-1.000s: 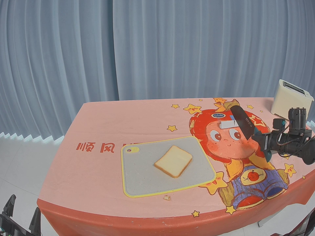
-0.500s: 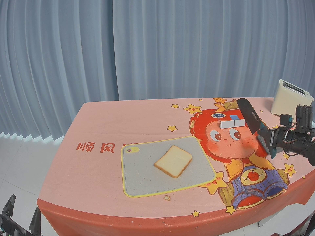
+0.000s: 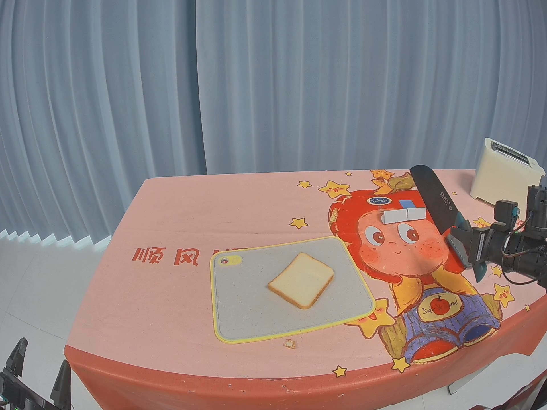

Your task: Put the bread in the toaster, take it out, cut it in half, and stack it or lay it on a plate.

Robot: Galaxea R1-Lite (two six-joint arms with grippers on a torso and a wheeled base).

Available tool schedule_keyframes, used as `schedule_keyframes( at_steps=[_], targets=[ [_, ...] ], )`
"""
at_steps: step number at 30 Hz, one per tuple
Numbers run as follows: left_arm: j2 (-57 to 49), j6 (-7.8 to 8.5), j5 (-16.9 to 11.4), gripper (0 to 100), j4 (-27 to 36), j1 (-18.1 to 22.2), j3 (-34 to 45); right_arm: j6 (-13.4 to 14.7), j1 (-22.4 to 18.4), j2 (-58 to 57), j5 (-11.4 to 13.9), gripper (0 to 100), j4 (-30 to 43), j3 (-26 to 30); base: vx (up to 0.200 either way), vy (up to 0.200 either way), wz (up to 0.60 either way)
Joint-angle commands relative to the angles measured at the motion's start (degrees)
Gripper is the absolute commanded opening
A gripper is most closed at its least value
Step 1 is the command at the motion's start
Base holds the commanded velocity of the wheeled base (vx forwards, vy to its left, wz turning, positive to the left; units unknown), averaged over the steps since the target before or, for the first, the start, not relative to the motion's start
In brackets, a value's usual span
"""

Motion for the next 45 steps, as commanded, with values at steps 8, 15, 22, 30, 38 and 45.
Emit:
schedule_keyframes(
  at_steps=[8,15,22,30,38,45],
  targets=[
    [-0.1,0.03,0.0,100,0.0,0.0,1.0,-0.3,-0.4,-5.0,0.1,0,1.3,1.0,0.000,0.000,0.00],
    [-0.1,0.03,0.0,100,0.0,0.0,1.0,-0.1,-0.5,-4.8,0.5,0,0.7,2.1,0.000,0.000,0.00],
    [-0.1,0.03,0.0,100,0.0,0.0,1.0,-0.4,-2.5,-4.5,0.7,0,-0.6,2.4,0.000,0.000,0.00],
    [-0.1,-0.06,0.0,100,0.0,0.0,1.0,-0.3,-3.3,-2.6,0.9,0,-3.3,2.6,0.000,0.000,0.00],
    [-0.1,0.03,0.0,100,0.0,0.0,1.0,-0.5,-1.3,-4.9,0.4,0,-3.7,3.9,0.000,0.000,0.00],
    [-0.1,-0.06,0.0,100,0.0,0.0,1.0,-0.6,-0.9,-6.2,0.4,0,-3.6,3.8,0.000,0.000,0.00]
  ],
)
